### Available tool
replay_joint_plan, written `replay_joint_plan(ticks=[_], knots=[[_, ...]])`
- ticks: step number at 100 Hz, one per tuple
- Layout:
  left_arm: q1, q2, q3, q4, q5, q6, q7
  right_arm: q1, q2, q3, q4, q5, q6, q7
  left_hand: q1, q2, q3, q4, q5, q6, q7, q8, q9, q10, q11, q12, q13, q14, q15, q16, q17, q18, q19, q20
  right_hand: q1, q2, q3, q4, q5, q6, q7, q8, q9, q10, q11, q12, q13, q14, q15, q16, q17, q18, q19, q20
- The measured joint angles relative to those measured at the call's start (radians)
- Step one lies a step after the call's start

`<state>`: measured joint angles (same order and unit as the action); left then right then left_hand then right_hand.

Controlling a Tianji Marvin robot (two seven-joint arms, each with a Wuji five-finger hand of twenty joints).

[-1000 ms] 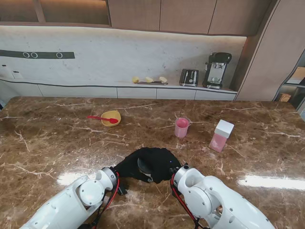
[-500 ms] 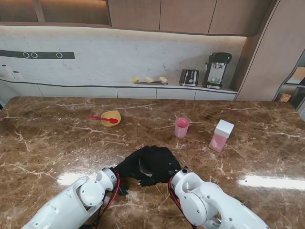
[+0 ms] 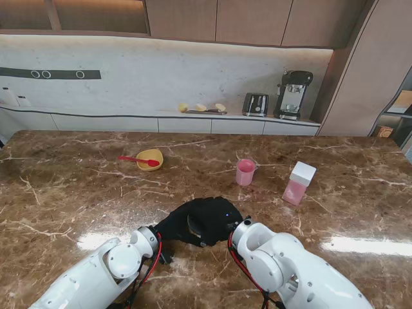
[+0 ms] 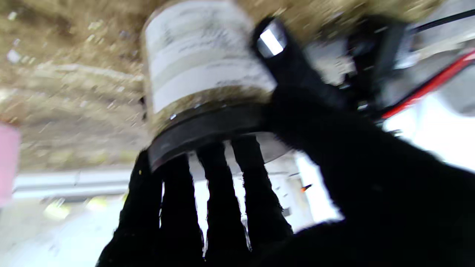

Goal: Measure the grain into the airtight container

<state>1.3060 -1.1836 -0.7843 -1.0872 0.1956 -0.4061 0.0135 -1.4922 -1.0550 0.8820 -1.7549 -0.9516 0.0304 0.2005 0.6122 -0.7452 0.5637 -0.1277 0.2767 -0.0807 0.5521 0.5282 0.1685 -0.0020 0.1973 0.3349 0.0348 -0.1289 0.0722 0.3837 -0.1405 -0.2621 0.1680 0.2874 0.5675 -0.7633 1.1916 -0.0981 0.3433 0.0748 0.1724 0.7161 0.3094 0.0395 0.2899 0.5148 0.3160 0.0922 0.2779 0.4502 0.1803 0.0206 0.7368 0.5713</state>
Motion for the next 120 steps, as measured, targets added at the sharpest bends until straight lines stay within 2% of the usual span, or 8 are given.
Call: replay_joint_plan(ticks=[13, 34, 48, 75, 86, 94, 104, 120], knots=[[0.002, 0.000, -0.002, -0.002, 0.000, -0.001, -0.003, 0.006, 0.031, 0.032, -0.042, 0.138, -0.060, 0.160, 0.002, 0.000, 0.000, 0.000, 0.000, -0.014, -0.001, 0.000, 0.000, 0.000, 0.000, 0.000, 0.000, 0.001, 0.000, 0.000, -0.004, 0.000, 0.000, 0.000, 0.006, -0.003, 0.053, 0.001, -0.153, -0.146, -0.152, -0.102, -0.144, 0.016, -0.160, -0.130, -0.214, -0.001, -0.202, -0.180, -0.230, 0.048, -0.268, -0.103], [0.003, 0.000, -0.004, -0.002, 0.000, 0.001, -0.004, -0.021, 0.029, 0.031, -0.032, 0.062, -0.039, 0.001, 0.002, 0.002, 0.000, 0.000, 0.000, 0.008, -0.012, 0.000, 0.000, 0.000, 0.000, 0.000, 0.019, 0.001, 0.000, 0.000, -0.004, 0.000, 0.000, -0.001, -0.186, 0.024, -0.248, -0.009, -0.173, -0.082, -0.162, -0.126, -0.148, -0.004, -0.199, -0.162, -0.176, -0.082, -0.202, -0.174, -0.212, -0.022, -0.262, -0.101], [0.006, -0.002, -0.008, -0.003, -0.004, 0.001, -0.007, -0.025, 0.017, 0.001, -0.039, -0.009, 0.138, -0.009, 0.005, 0.002, 0.000, 0.000, 0.000, 0.008, -0.013, 0.000, 0.000, 0.000, 0.000, 0.000, 0.019, 0.001, 0.000, 0.000, -0.005, -0.005, 0.000, -0.001, -0.230, 0.155, -0.517, -0.004, -0.160, 0.012, -0.031, -0.013, -0.124, 0.003, -0.048, -0.029, -0.085, -0.090, -0.003, -0.044, -0.128, -0.020, -0.170, -0.042], [0.007, -0.002, -0.009, -0.004, -0.002, -0.001, -0.006, 0.015, 0.014, -0.042, -0.010, -0.087, 0.151, -0.049, 0.008, 0.002, 0.000, 0.000, 0.000, 0.008, -0.014, 0.000, 0.000, 0.000, 0.000, 0.000, 0.019, 0.001, 0.000, 0.000, -0.006, -0.004, 0.000, -0.001, -0.153, 0.115, -0.444, 0.014, -0.034, -0.010, 0.124, 0.128, 0.032, -0.048, 0.256, 0.235, 0.185, -0.107, 0.447, 0.249, 0.160, -0.009, 0.199, 0.139], [0.008, -0.002, -0.009, -0.004, -0.002, -0.002, -0.006, 0.014, 0.013, -0.007, -0.005, -0.006, 0.034, -0.003, 0.009, 0.002, 0.000, -0.001, 0.000, 0.008, -0.014, 0.000, 0.000, 0.000, 0.000, 0.000, 0.019, 0.001, 0.000, 0.000, -0.006, -0.004, 0.000, -0.001, -0.048, -0.006, -0.073, -0.010, -0.033, -0.015, 0.036, 0.082, -0.012, -0.029, 0.096, 0.122, 0.072, -0.014, 0.184, 0.091, 0.042, -0.005, 0.057, 0.034], [0.008, -0.002, -0.010, -0.004, -0.002, -0.003, -0.007, 0.014, 0.019, 0.029, -0.011, -0.003, -0.087, 0.092, 0.009, 0.002, 0.000, -0.001, 0.000, 0.008, -0.014, 0.000, 0.000, 0.000, 0.000, 0.000, 0.019, 0.001, 0.000, 0.000, -0.006, -0.004, 0.000, -0.001, 0.063, 0.017, 0.033, -0.009, -0.076, -0.180, -0.035, 0.031, -0.121, -0.023, -0.035, 0.003, -0.119, -0.026, -0.022, -0.064, -0.119, -0.011, -0.135, -0.048], [0.009, -0.001, -0.010, -0.005, -0.002, -0.003, -0.008, 0.017, 0.037, 0.040, -0.040, 0.135, -0.078, 0.206, 0.009, 0.002, 0.000, -0.001, 0.000, 0.006, -0.014, 0.000, 0.000, 0.000, 0.000, 0.000, 0.019, 0.001, 0.000, 0.000, -0.007, -0.004, 0.000, -0.001, 0.057, 0.007, 0.028, -0.009, -0.174, -0.239, -0.152, -0.057, -0.176, -0.001, -0.260, -0.146, -0.249, -0.029, -0.257, -0.186, -0.243, 0.026, -0.264, -0.087], [0.009, -0.001, -0.010, -0.005, -0.002, -0.003, -0.008, -0.010, 0.038, 0.045, -0.042, 0.034, -0.064, 0.066, 0.009, 0.003, 0.000, -0.001, -0.002, 0.010, -0.015, 0.000, 0.000, 0.000, 0.000, 0.000, 0.019, 0.001, 0.000, 0.000, -0.007, -0.004, 0.000, -0.001, -0.126, 0.035, -0.247, -0.009, -0.174, -0.115, -0.176, -0.220, -0.167, -0.002, -0.271, -0.204, -0.232, -0.082, -0.242, -0.176, -0.241, -0.022, -0.265, -0.088]])
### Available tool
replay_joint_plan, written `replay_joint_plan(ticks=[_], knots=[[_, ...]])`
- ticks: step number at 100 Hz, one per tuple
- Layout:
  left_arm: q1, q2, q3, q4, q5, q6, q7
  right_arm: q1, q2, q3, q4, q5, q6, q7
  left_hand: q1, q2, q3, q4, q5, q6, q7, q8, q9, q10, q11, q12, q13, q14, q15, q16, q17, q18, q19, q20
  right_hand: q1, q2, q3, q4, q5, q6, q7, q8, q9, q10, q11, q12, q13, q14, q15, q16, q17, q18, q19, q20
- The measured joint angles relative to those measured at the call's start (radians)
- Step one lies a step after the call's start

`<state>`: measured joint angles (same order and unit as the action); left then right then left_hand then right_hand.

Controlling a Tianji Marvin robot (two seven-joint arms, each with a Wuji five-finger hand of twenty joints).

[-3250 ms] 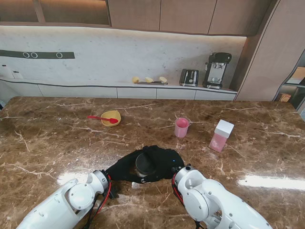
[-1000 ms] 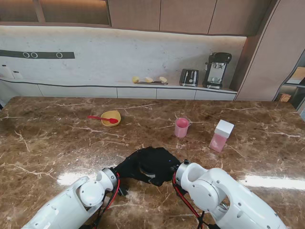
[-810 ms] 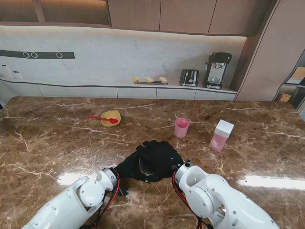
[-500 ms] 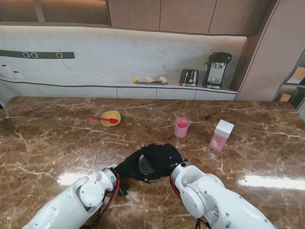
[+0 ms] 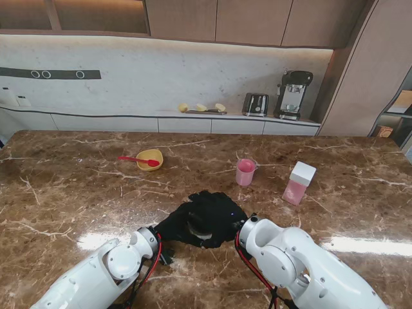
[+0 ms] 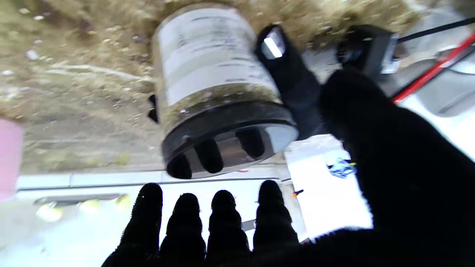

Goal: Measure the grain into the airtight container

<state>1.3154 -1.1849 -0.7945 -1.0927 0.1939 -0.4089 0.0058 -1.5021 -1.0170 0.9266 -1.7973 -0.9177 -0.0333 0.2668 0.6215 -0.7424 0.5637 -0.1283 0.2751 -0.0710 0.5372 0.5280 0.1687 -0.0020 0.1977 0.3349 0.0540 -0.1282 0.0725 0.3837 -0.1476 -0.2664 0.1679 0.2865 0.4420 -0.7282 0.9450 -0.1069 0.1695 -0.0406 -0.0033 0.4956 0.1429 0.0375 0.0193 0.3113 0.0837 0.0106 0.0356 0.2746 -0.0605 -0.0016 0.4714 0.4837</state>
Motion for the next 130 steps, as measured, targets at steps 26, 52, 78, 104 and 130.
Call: replay_joint_plan(ticks=[26, 52, 78, 104, 130], knots=[[0.000, 0.000, 0.000, 0.001, -0.003, -0.001, -0.002, 0.005, -0.010, -0.050, -0.005, -0.065, 0.178, -0.006, 0.000, 0.009, 0.000, 0.000, -0.003, 0.014, 0.000, 0.000, 0.000, 0.000, 0.000, 0.000, 0.000, 0.000, 0.000, 0.000, -0.001, 0.000, 0.000, 0.000, -0.169, 0.115, -0.263, 0.024, -0.044, 0.143, 0.174, 0.336, 0.003, 0.012, 0.220, 0.244, 0.146, -0.018, 0.338, 0.205, 0.160, -0.010, 0.169, 0.104], [0.000, 0.000, 0.000, 0.001, -0.001, -0.004, -0.001, 0.048, -0.032, -0.103, 0.088, -0.076, 0.200, -0.193, 0.000, 0.009, 0.000, 0.000, -0.003, 0.014, 0.000, 0.000, 0.000, 0.000, 0.000, 0.000, 0.000, 0.001, 0.000, 0.000, -0.001, 0.001, 0.000, 0.000, -0.135, 0.114, -0.301, 0.024, 0.042, 0.131, 0.246, 0.374, 0.118, -0.024, 0.489, 0.350, 0.471, -0.069, 0.678, 0.380, 0.478, 0.003, 0.516, 0.209], [-0.001, 0.000, 0.001, 0.004, -0.002, -0.010, 0.000, 0.060, -0.034, -0.109, 0.086, -0.104, 0.185, -0.140, 0.001, 0.010, 0.000, 0.000, -0.003, 0.028, 0.000, 0.000, 0.000, 0.000, 0.000, 0.000, 0.000, 0.009, 0.001, 0.000, -0.001, 0.008, 0.000, 0.000, -0.026, 0.111, -0.341, 0.014, 0.098, 0.093, 0.254, 0.368, 0.212, -0.048, 0.502, 0.363, 0.501, -0.012, 0.605, 0.356, 0.540, 0.026, 0.542, 0.128], [0.000, -0.001, -0.001, 0.003, -0.002, -0.010, 0.000, 0.052, -0.034, -0.093, 0.081, -0.086, 0.136, -0.142, 0.001, 0.020, 0.000, -0.002, -0.003, 0.040, 0.000, 0.000, 0.000, 0.000, 0.000, 0.000, 0.000, 0.009, 0.002, 0.000, -0.001, 0.008, 0.000, 0.000, 0.003, -0.102, 0.041, -0.040, 0.248, 0.058, 0.276, 0.317, 0.310, -0.030, 0.447, 0.312, 0.551, 0.107, 0.511, 0.340, 0.663, 0.036, 0.592, 0.041], [0.004, 0.000, -0.003, 0.001, -0.003, -0.010, -0.001, 0.035, -0.034, -0.037, 0.117, -0.016, -0.017, -0.219, 0.010, 0.019, 0.000, -0.002, -0.004, 0.023, -0.008, 0.000, 0.000, 0.000, 0.000, 0.000, 0.001, 0.010, 0.002, 0.000, -0.001, 0.009, 0.000, 0.000, 0.050, -0.170, 0.093, -0.047, 0.292, 0.039, 0.325, 0.308, 0.367, -0.016, 0.424, 0.312, 0.564, 0.149, 0.507, 0.339, 0.677, 0.063, 0.591, 0.041]])
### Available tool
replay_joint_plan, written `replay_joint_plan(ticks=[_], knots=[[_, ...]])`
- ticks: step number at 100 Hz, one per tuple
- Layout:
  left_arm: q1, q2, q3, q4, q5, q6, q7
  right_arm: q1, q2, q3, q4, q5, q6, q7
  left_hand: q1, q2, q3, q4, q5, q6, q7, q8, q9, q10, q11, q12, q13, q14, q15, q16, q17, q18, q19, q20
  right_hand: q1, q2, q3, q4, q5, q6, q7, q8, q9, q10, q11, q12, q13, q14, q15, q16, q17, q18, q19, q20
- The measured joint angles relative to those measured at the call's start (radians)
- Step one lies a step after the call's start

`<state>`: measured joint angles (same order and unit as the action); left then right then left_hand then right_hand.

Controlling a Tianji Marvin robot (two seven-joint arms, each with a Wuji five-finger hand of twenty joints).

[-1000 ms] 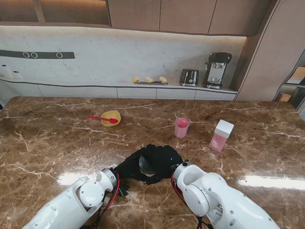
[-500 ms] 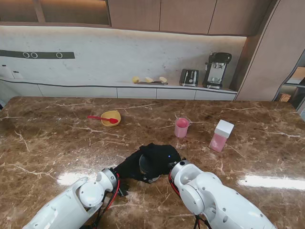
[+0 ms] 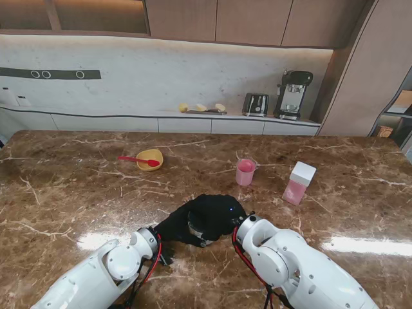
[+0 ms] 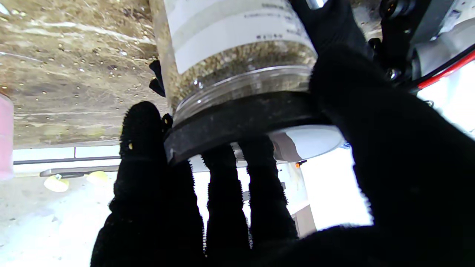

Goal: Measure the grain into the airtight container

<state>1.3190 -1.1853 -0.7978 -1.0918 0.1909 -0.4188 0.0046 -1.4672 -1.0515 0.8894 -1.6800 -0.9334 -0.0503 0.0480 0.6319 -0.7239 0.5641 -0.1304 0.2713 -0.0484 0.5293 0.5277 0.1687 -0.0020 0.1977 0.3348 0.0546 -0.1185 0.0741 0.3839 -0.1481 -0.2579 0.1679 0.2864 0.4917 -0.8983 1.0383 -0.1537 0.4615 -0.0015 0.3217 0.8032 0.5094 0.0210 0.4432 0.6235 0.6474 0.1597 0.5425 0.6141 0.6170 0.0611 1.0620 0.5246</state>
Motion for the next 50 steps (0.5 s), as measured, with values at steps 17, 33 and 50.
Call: replay_joint_plan(ticks=[17, 33, 50], knots=[[0.000, 0.000, -0.001, -0.001, -0.001, 0.000, -0.003, -0.033, -0.008, 0.044, -0.021, 0.007, -0.007, -0.002, 0.000, 0.000, 0.000, 0.000, 0.000, 0.000, -0.004, 0.000, 0.000, 0.000, 0.000, 0.000, 0.000, 0.000, 0.000, 0.000, -0.001, 0.000, 0.000, 0.000, 0.000, -0.002, 0.000, 0.000, 0.000, -0.015, 0.000, 0.002, 0.000, -0.014, 0.000, 0.011, 0.000, -0.032, 0.017, 0.002, -0.011, -0.010, -0.001, 0.000], [0.002, 0.000, -0.002, -0.002, -0.001, 0.001, -0.006, -0.133, -0.015, 0.151, -0.129, -0.031, 0.045, 0.011, 0.000, 0.000, 0.000, 0.000, 0.000, 0.005, -0.005, 0.000, 0.000, 0.000, 0.000, 0.000, 0.000, 0.000, 0.000, 0.000, -0.002, -0.002, 0.000, -0.008, 0.000, -0.004, 0.000, 0.000, 0.000, -0.019, 0.000, 0.002, 0.003, -0.019, 0.000, 0.012, 0.000, -0.043, 0.029, 0.005, -0.023, -0.012, -0.003, 0.000], [0.003, 0.003, -0.004, -0.005, -0.001, 0.001, -0.016, -0.244, -0.013, 0.252, -0.252, -0.084, 0.109, 0.075, 0.000, 0.001, 0.000, 0.000, 0.000, 0.008, -0.008, -0.001, 0.000, 0.000, 0.000, 0.000, 0.000, 0.000, 0.000, 0.000, -0.006, -0.005, -0.025, -0.013, -0.004, -0.004, 0.000, 0.000, 0.000, -0.019, 0.001, 0.002, 0.003, -0.019, 0.000, 0.012, 0.000, -0.046, 0.029, 0.005, -0.039, -0.012, -0.014, 0.000]])
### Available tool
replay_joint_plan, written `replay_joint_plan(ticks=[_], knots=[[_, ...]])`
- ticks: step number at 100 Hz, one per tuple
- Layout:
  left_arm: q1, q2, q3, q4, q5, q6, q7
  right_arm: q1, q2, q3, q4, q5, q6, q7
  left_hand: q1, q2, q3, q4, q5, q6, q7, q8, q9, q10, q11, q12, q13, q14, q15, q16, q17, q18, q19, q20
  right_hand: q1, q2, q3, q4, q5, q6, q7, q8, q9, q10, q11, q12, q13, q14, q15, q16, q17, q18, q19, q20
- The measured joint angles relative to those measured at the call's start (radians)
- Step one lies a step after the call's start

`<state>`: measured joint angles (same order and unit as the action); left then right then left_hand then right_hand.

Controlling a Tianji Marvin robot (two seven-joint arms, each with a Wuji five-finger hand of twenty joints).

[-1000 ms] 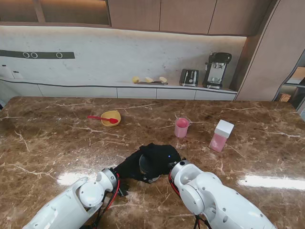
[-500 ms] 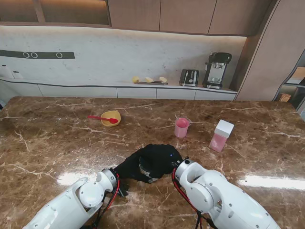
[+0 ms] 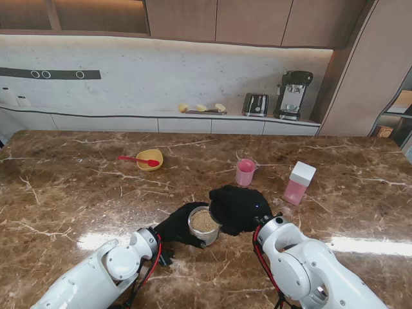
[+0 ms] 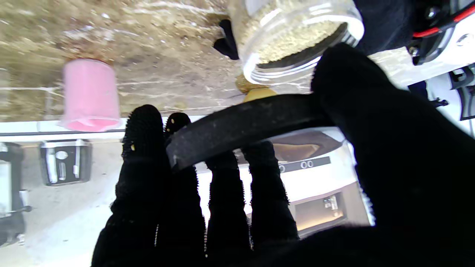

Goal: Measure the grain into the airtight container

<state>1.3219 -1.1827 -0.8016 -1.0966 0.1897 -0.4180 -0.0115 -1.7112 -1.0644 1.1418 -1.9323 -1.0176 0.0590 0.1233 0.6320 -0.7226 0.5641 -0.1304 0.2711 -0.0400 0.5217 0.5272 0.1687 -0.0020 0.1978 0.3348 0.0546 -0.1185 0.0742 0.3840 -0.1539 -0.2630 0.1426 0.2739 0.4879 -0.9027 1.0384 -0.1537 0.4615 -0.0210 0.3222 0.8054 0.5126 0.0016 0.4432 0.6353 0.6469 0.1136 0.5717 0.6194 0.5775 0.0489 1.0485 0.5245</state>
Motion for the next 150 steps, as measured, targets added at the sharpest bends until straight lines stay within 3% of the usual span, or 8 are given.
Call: replay_joint_plan(ticks=[24, 34, 51, 82, 122, 127, 144, 150], knots=[[0.008, 0.007, -0.007, -0.012, 0.003, 0.003, -0.020, -0.091, 0.016, 0.070, -0.015, -0.059, 0.042, 0.078, -0.020, 0.011, 0.000, 0.000, 0.000, 0.015, -0.008, -0.011, 0.000, 0.000, 0.000, 0.000, 0.000, -0.008, 0.000, 0.000, -0.007, -0.017, -0.040, -0.008, -0.027, 0.008, 0.000, 0.000, -0.001, 0.000, 0.000, -0.001, 0.000, -0.002, 0.000, 0.000, 0.000, -0.012, 0.005, 0.000, -0.020, -0.004, -0.012, 0.000], [0.010, 0.009, -0.010, -0.015, 0.008, 0.003, -0.026, -0.105, 0.022, 0.064, 0.001, -0.076, 0.070, 0.076, -0.028, 0.020, -0.002, 0.000, 0.000, 0.020, -0.008, -0.028, 0.000, 0.000, 0.000, 0.000, 0.001, -0.008, 0.000, 0.000, -0.008, -0.019, -0.048, -0.008, -0.029, 0.011, 0.000, 0.000, -0.001, 0.000, 0.000, -0.001, 0.000, -0.002, 0.000, 0.000, 0.000, -0.013, 0.005, 0.000, -0.021, -0.005, -0.012, 0.000], [0.014, 0.012, -0.017, -0.020, 0.015, 0.002, -0.034, -0.098, 0.027, 0.005, 0.064, -0.089, 0.189, 0.057, -0.029, 0.032, -0.022, 0.000, 0.000, 0.026, -0.029, -0.058, 0.000, 0.000, 0.000, 0.000, 0.001, -0.009, 0.000, 0.000, -0.008, -0.021, -0.048, -0.008, -0.030, 0.016, 0.000, 0.000, -0.002, 0.000, -0.001, -0.001, 0.000, -0.002, 0.000, 0.001, 0.000, -0.013, 0.005, 0.000, -0.032, -0.006, -0.012, 0.000], [0.018, 0.014, -0.022, -0.024, 0.020, 0.002, -0.036, -0.081, 0.028, -0.036, 0.137, -0.099, 0.201, 0.036, -0.029, 0.043, -0.033, -0.001, 0.000, 0.029, -0.055, -0.088, 0.000, 0.000, 0.000, 0.000, 0.002, -0.009, 0.000, 0.000, -0.008, -0.021, -0.048, -0.008, -0.075, 0.055, -0.008, 0.000, -0.042, 0.009, -0.001, -0.001, -0.030, -0.006, 0.010, 0.012, -0.013, -0.038, 0.034, 0.024, -0.047, -0.023, -0.012, 0.000], [0.018, 0.016, -0.021, -0.024, 0.018, -0.002, -0.040, -0.072, 0.028, -0.056, 0.151, -0.151, 0.244, 0.034, -0.029, 0.054, -0.037, -0.001, 0.000, 0.034, -0.111, -0.148, 0.000, 0.000, -0.012, -0.011, 0.002, -0.009, 0.000, 0.000, -0.008, -0.021, -0.056, -0.008, -0.091, 0.108, -0.009, 0.000, -0.145, 0.053, -0.007, 0.011, -0.164, -0.021, 0.039, 0.013, -0.116, -0.077, 0.044, 0.024, -0.207, -0.023, -0.131, 0.000], [0.018, 0.016, -0.021, -0.024, 0.018, -0.002, -0.041, -0.071, 0.028, -0.059, 0.151, -0.152, 0.247, 0.036, -0.029, 0.062, -0.042, -0.001, -0.009, 0.034, -0.117, -0.158, 0.000, 0.000, -0.014, -0.011, 0.002, -0.009, 0.000, 0.000, -0.008, -0.021, -0.063, -0.008, -0.091, 0.129, -0.009, 0.001, -0.166, 0.064, -0.028, 0.011, -0.190, -0.020, 0.039, 0.001, -0.161, -0.099, -0.006, -0.024, -0.235, -0.024, -0.157, 0.000], [0.018, 0.017, -0.021, -0.025, 0.019, -0.003, -0.043, -0.073, 0.029, -0.060, 0.145, -0.153, 0.262, 0.050, -0.029, 0.070, -0.042, -0.001, -0.013, 0.039, -0.129, -0.171, 0.000, 0.000, -0.030, -0.011, 0.002, -0.009, 0.000, 0.000, -0.008, -0.021, -0.064, -0.008, -0.092, 0.154, -0.028, 0.002, -0.218, 0.089, -0.060, 0.011, -0.244, -0.016, 0.036, -0.024, -0.194, -0.126, -0.032, -0.040, -0.285, -0.024, -0.207, 0.000], [0.018, 0.017, -0.021, -0.026, 0.020, -0.003, -0.043, -0.077, 0.028, -0.055, 0.139, -0.154, 0.262, 0.061, -0.029, 0.074, -0.042, -0.001, -0.023, 0.042, -0.132, -0.180, 0.000, 0.000, -0.042, -0.012, 0.002, -0.009, 0.000, 0.000, -0.008, -0.021, -0.064, -0.008, -0.102, 0.165, -0.039, 0.004, -0.228, 0.100, -0.087, 0.011, -0.251, -0.016, 0.019, -0.050, -0.208, -0.134, -0.088, -0.087, -0.305, -0.024, -0.241, 0.000]])
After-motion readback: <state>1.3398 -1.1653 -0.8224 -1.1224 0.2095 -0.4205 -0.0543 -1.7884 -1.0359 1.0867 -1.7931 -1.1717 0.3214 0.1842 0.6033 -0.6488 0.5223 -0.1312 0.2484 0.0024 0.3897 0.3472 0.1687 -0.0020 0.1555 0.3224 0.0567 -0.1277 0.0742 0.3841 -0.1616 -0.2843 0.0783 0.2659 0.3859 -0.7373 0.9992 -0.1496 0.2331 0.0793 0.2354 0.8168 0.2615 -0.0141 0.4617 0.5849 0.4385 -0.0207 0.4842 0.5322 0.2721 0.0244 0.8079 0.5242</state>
